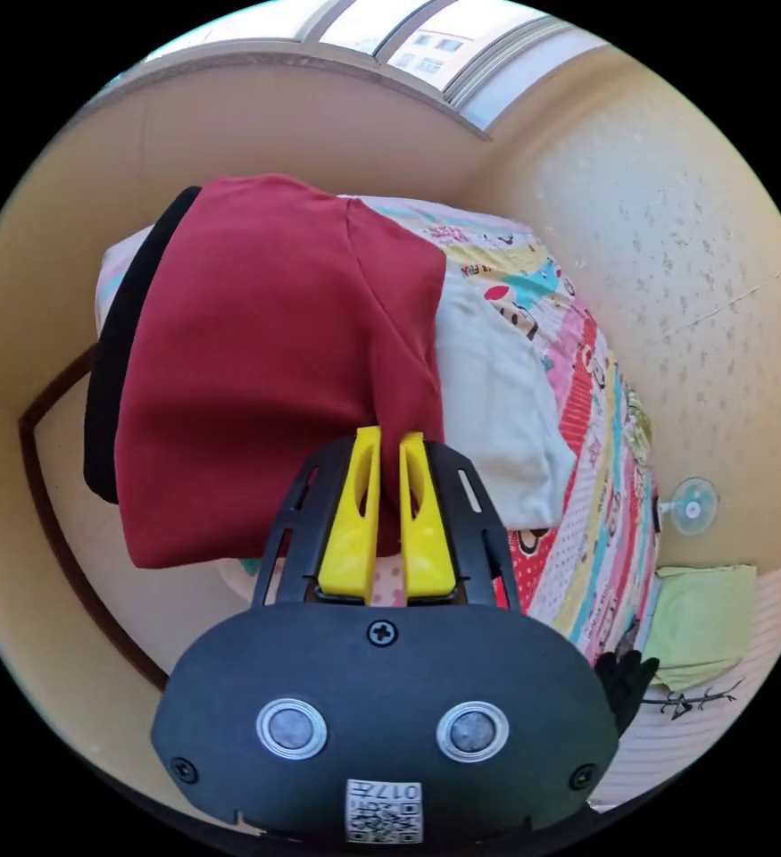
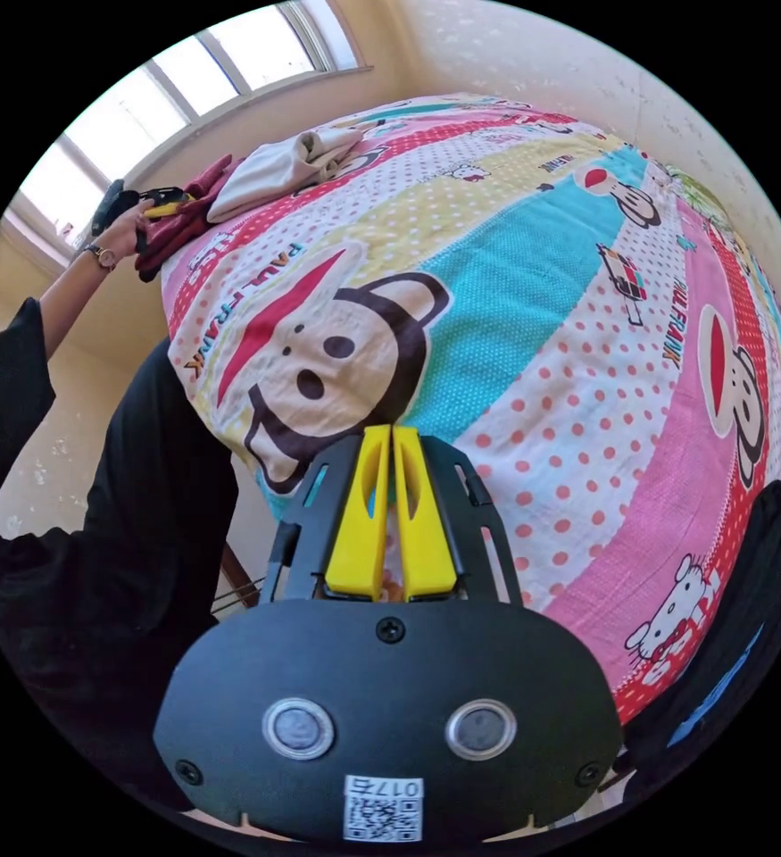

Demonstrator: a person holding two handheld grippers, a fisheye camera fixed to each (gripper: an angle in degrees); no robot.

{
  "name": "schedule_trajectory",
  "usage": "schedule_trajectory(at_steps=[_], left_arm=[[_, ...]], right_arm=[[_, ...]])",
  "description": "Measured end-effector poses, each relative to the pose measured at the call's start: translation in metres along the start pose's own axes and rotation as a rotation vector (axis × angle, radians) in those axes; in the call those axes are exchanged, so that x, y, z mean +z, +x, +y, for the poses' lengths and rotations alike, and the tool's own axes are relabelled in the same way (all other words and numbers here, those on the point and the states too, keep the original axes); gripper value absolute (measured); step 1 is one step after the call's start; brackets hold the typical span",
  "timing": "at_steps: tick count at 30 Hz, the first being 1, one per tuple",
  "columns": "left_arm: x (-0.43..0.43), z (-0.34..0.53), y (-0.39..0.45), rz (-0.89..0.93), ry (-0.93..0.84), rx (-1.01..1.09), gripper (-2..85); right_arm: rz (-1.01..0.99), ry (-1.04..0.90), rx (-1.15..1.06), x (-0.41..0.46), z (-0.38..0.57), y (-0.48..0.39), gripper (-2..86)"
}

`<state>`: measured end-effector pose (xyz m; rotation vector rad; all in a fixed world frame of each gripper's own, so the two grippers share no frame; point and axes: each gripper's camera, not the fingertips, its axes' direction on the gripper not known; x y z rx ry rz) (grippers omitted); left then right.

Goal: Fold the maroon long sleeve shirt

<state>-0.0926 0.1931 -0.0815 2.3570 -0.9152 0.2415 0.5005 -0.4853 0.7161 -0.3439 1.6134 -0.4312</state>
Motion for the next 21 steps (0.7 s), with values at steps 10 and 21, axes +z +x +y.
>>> schedule_trajectory(at_steps=[10, 21], left_arm=[[-0.178, 0.102, 0.115, 0.306, 0.193, 0.448, 4.3], [-0.302, 0.215, 0.246, 1.414, 0.196, 1.066, 3.6]], right_arm=[[0.101, 0.246, 0.075, -0.017, 0.058, -0.001, 0.3], [-0.246, 0.284, 0.143, -0.101, 0.104, 0.034, 1.9]])
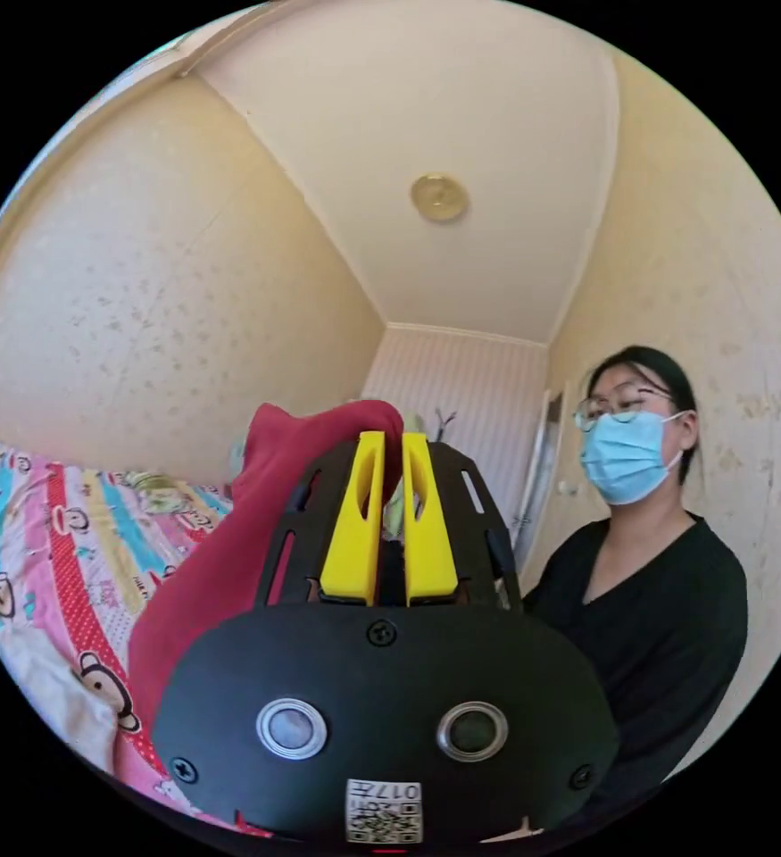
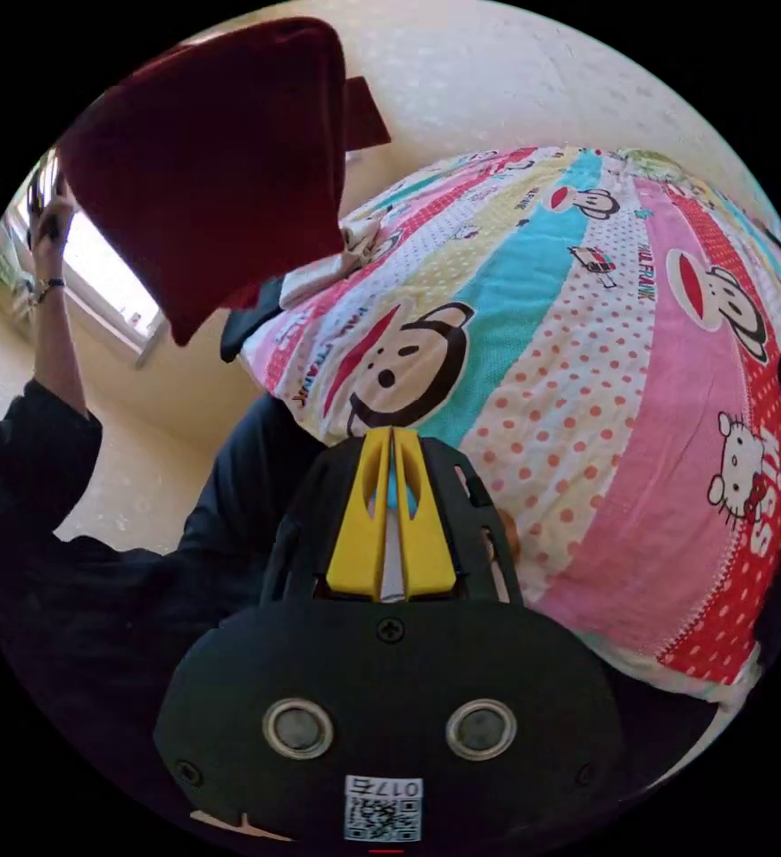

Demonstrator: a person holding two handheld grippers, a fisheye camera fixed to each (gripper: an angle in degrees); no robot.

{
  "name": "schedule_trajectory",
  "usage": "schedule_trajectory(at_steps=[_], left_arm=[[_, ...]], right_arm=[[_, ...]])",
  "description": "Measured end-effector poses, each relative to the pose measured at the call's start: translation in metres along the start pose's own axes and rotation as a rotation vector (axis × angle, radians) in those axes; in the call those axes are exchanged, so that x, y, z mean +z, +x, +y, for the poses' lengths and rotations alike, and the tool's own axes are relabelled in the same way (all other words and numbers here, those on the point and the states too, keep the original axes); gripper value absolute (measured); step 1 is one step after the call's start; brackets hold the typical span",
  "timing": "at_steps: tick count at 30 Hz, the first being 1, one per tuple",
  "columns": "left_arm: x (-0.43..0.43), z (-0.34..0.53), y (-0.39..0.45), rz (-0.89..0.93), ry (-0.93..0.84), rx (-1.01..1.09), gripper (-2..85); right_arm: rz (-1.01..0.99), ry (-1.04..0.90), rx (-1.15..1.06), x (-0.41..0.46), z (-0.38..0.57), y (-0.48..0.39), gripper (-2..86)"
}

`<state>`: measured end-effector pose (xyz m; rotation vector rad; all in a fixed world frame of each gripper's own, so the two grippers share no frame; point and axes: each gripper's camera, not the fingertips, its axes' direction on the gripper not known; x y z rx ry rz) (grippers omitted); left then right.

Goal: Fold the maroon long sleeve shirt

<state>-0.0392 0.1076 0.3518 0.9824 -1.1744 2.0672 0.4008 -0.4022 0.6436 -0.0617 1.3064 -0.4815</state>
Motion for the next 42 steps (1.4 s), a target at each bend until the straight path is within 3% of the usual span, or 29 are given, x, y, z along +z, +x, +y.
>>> schedule_trajectory(at_steps=[2, 4, 5, 9, 11, 14, 16, 19, 21, 26, 32, 34, 39, 42], left_arm=[[0.005, 0.015, -0.012, 0.058, 0.023, -0.034, 3.7], [0.013, 0.043, -0.035, -0.024, -0.041, -0.16, 4.0], [0.023, 0.07, -0.053, -0.151, -0.153, -0.267, 4.4], [0.053, 0.219, -0.12, -0.605, -0.612, -0.718, 5.1], [0.045, 0.28, -0.129, -0.634, -0.654, -0.894, 3.5], [0.025, 0.336, -0.114, -0.488, -0.525, -1.026, 3.4], [0.021, 0.342, -0.101, -0.531, -0.512, -1.014, 5.9], [0.059, 0.322, -0.092, -0.581, -0.723, -0.862, 11.9], [0.123, 0.302, -0.09, -0.482, -0.924, -0.638, 14.7], [0.258, 0.292, -0.088, -0.219, -1.183, -0.265, 14.7], [0.364, 0.361, -0.137, -0.224, -1.623, 0.047, 13.6], [0.373, 0.384, -0.157, -0.201, -1.733, 0.06, 13.5], [0.379, 0.454, -0.195, -0.14, -1.95, -0.063, 13.7], [0.375, 0.467, -0.193, -0.205, -1.897, -0.105, 13.1]], right_arm=[[-0.221, 0.203, 0.142, -0.045, 0.016, 0.032, 4.5], [-0.337, 0.344, 0.221, -0.074, 0.029, 0.053, 6.6], [-0.37, 0.376, 0.259, -0.087, 0.033, 0.063, 7.4], [-0.227, 0.296, 0.321, -0.103, 0.038, 0.078, 6.4], [-0.095, 0.124, 0.388, -0.088, 0.037, 0.087, 4.5], [-0.133, 0.137, 0.395, -0.079, 0.041, 0.082, 1.8], [-0.095, 0.155, 0.381, -0.076, 0.04, 0.071, 1.0], [-0.039, 0.175, 0.371, -0.076, 0.038, 0.058, 0.3], [-0.042, 0.154, 0.355, -0.077, 0.036, 0.057, 0.1], [-0.089, 0.052, 0.363, -0.083, 0.033, 0.057, 0.0], [-0.03, -0.008, 0.365, -0.099, 0.058, 0.027, 2.4], [-0.001, 0.008, 0.37, -0.113, 0.074, 0.018, 3.7], [0.092, 0.254, 0.448, -0.163, 0.13, 0.0, 5.4], [0.046, 0.347, 0.515, -0.173, 0.155, 0.005, 5.9]])
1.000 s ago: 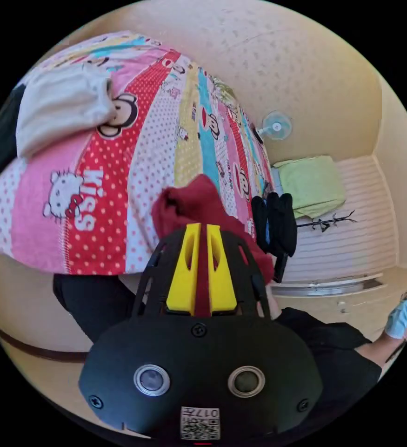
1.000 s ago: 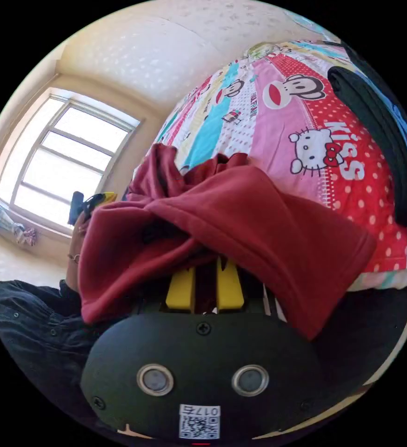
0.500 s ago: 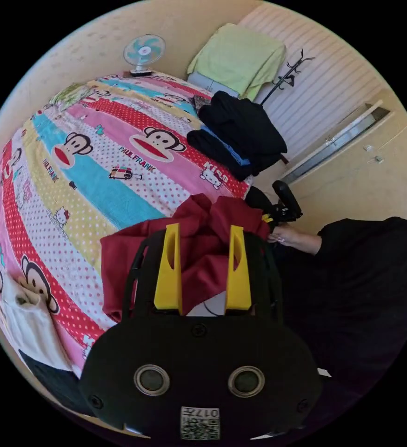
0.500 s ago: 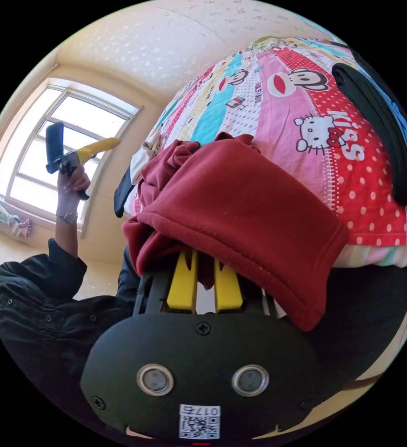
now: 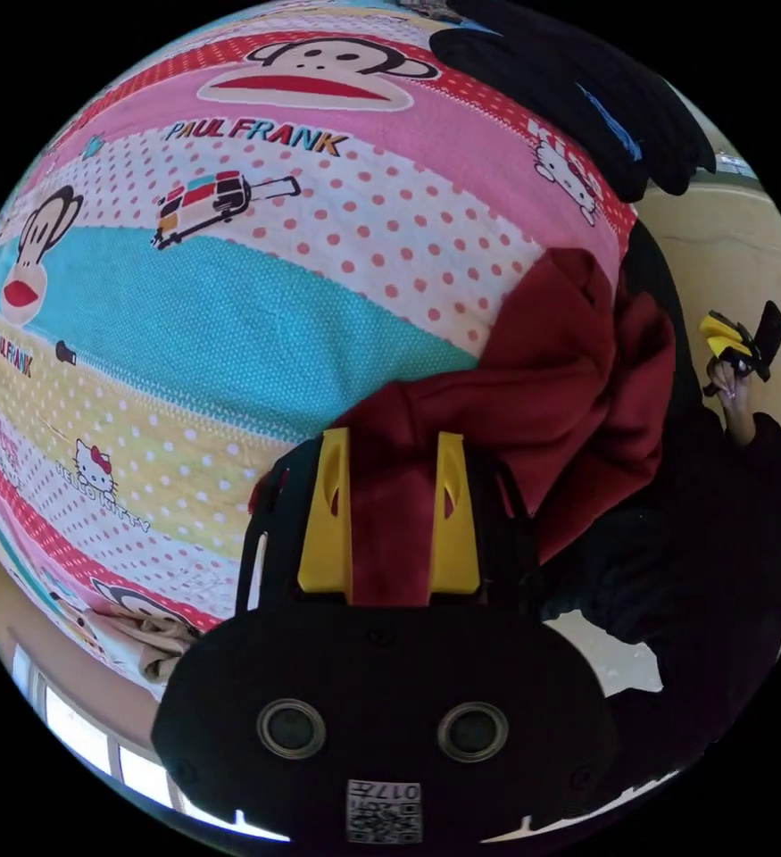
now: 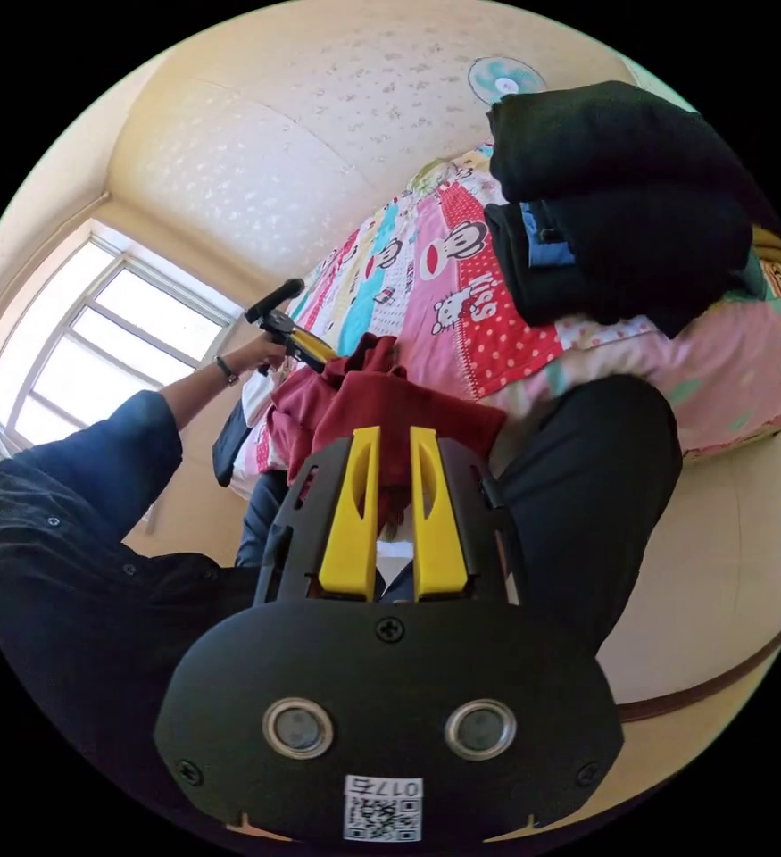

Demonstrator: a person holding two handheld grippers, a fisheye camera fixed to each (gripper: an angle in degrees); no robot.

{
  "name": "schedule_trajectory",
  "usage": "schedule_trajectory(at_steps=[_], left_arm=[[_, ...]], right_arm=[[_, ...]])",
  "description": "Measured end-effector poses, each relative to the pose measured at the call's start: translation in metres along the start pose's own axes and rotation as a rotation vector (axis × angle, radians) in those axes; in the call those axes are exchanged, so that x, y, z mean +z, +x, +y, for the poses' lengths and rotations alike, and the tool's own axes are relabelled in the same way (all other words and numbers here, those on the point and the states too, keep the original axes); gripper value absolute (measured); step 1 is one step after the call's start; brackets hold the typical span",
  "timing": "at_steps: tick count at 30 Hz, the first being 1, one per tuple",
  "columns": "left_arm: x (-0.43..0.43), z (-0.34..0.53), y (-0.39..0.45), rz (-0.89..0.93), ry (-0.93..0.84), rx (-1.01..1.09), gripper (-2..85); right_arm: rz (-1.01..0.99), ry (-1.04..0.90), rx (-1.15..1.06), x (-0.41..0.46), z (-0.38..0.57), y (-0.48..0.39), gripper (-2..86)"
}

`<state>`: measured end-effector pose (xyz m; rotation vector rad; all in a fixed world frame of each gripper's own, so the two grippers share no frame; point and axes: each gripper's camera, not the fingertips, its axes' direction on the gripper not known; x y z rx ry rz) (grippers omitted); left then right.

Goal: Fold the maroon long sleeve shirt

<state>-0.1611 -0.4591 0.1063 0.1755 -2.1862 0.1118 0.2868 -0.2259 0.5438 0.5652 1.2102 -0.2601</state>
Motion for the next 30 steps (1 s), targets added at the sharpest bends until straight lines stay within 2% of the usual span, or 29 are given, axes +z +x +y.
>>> schedule_trajectory(at_steps=[3, 7, 10, 12, 15, 19, 22, 24, 26, 28, 30], left_arm=[[0.005, 0.014, 0.024, -0.073, 0.076, -0.048, 9.6], [0.004, 0.049, 0.056, -0.127, 0.22, -0.138, 5.1], [-0.007, 0.11, 0.062, -0.042, 0.492, -0.326, 4.8], [-0.017, 0.174, 0.06, 0.103, 0.738, -0.481, 4.2], [-0.028, 0.25, 0.068, 0.224, 1.004, -0.596, 3.9], [-0.037, 0.303, 0.102, 0.204, 1.114, -0.628, 3.7], [-0.039, 0.329, 0.133, 0.184, 1.144, -0.663, 3.7], [-0.036, 0.355, 0.156, 0.202, 1.209, -0.686, 3.6], [-0.034, 0.382, 0.171, 0.245, 1.265, -0.726, 3.6], [-0.037, 0.41, 0.19, 0.264, 1.314, -0.731, 3.5], [-0.056, 0.442, 0.221, 0.204, 1.373, -0.671, 3.4]], right_arm=[[-0.025, 0.001, 0.033, 0.002, 0.004, 0.006, 6.3], [0.021, -0.029, -0.074, 0.019, -0.002, -0.015, 7.3], [0.054, -0.11, -0.178, 0.047, -0.016, -0.036, 9.1], [0.066, -0.16, -0.235, 0.071, -0.023, -0.046, 10.2], [0.106, -0.246, -0.283, 0.125, -0.031, -0.053, 11.4], [0.002, -0.357, -0.267, 0.207, -0.027, -0.06, 11.0], [0.129, -0.297, -0.246, 0.217, -0.013, -0.072, 5.7], [0.024, -0.257, -0.244, 0.203, -0.004, -0.079, 4.7], [-0.096, -0.138, -0.179, 0.165, 0.007, -0.084, 4.1], [-0.124, -0.064, -0.175, 0.131, 0.012, -0.095, 3.8], [-0.154, 0.007, -0.229, 0.098, 0.015, -0.114, 3.7]])
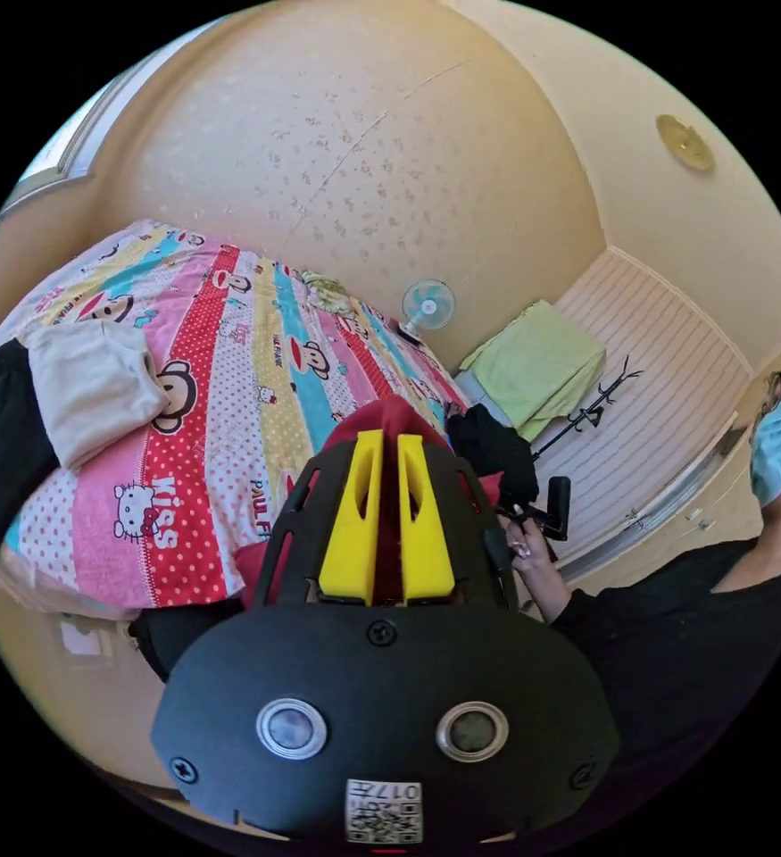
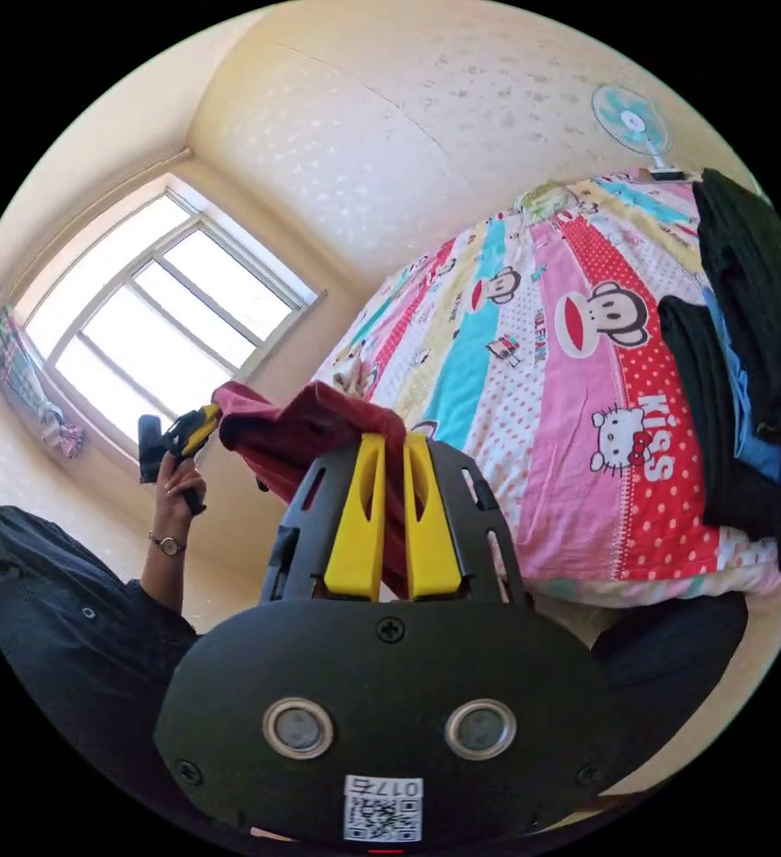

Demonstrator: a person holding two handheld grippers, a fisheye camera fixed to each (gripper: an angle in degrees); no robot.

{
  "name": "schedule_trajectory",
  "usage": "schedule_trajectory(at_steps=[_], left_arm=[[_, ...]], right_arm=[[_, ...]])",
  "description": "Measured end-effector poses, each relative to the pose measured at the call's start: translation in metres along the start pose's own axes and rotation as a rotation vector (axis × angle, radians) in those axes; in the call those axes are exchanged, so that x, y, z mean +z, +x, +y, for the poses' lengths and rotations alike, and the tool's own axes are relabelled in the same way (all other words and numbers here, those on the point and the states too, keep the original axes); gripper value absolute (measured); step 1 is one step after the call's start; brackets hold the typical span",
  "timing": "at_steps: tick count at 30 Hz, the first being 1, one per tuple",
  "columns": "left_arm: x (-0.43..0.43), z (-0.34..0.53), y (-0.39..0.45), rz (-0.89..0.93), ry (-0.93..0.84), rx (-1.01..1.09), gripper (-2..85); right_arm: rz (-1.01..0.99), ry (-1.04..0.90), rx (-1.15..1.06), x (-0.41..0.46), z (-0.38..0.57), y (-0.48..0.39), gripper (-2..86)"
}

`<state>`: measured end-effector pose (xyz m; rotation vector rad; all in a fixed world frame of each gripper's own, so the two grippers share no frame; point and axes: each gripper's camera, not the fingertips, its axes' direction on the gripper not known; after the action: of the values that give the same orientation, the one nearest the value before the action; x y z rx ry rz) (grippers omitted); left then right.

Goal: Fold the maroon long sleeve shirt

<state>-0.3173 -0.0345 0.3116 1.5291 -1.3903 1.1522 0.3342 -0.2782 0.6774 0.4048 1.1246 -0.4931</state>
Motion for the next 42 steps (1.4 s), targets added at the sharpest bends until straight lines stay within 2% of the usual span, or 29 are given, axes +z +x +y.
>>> schedule_trajectory(at_steps=[2, 7, 8, 11, 14, 17, 22, 25, 27, 29, 30, 32, 34, 37, 40, 42], left_arm=[[-0.03, -0.007, 0.021, 0.008, 0.049, 0.055, 3.3], [-0.105, -0.036, 0.076, 0.236, 0.283, 0.212, 3.4], [-0.121, -0.043, 0.087, 0.273, 0.337, 0.234, 3.4], [-0.152, -0.054, 0.109, 0.41, 0.47, 0.263, 3.5], [-0.167, -0.049, 0.126, 0.485, 0.613, 0.252, 3.6], [-0.176, -0.051, 0.142, 0.424, 0.684, 0.257, 3.6], [-0.18, -0.1, 0.148, 0.197, 0.704, 0.293, 3.7], [-0.154, -0.177, 0.11, 0.084, 0.655, 0.189, 3.9], [-0.11, -0.261, 0.059, -0.067, 0.517, 0.102, 5.1], [-0.066, -0.316, 0.007, -0.22, 0.369, 0.013, 7.5], [-0.038, -0.336, -0.032, -0.279, 0.265, -0.058, 8.1], [-0.008, -0.338, -0.085, -0.291, 0.138, -0.153, 9.0], [0.011, -0.315, -0.126, -0.245, 0.06, -0.178, 9.7], [0.037, -0.245, -0.174, -0.235, -0.05, -0.234, 10.6], [0.058, -0.169, -0.203, -0.232, -0.184, -0.302, 11.5], [0.05, -0.121, -0.212, -0.332, -0.206, -0.351, 12.5]], right_arm=[[-0.035, 0.135, -0.122, -0.042, -0.006, -0.039, 3.6], [-0.043, 0.453, -0.361, -0.127, -0.025, -0.124, 3.7], [0.01, 0.508, -0.428, -0.145, -0.027, -0.154, 3.7], [0.189, 0.643, -0.494, -0.175, -0.021, -0.222, 3.7], [0.204, 0.86, -0.457, -0.189, 0.003, -0.259, 3.7], [0.275, 1.029, -0.432, -0.178, 0.01, -0.275, 3.7], [0.359, 1.112, -0.497, -0.143, -0.033, -0.287, 3.8], [0.502, 1.04, -0.604, -0.091, -0.111, -0.292, 4.7], [0.574, 0.896, -0.61, -0.044, -0.183, -0.282, 6.0], [0.557, 0.595, -0.535, 0.034, -0.288, -0.235, 8.6], [0.538, 0.502, -0.51, 0.056, -0.31, -0.217, 9.3], [0.471, 0.077, -0.283, 0.134, -0.356, -0.126, 11.2], [0.414, -0.044, -0.163, 0.164, -0.334, -0.066, 12.4], [0.336, -0.107, -0.127, 0.182, -0.254, 0.006, 12.8], [0.434, -0.197, -0.076, 0.188, -0.159, 0.059, 12.9], [0.478, -0.208, -0.049, 0.179, -0.106, 0.073, 13.1]])
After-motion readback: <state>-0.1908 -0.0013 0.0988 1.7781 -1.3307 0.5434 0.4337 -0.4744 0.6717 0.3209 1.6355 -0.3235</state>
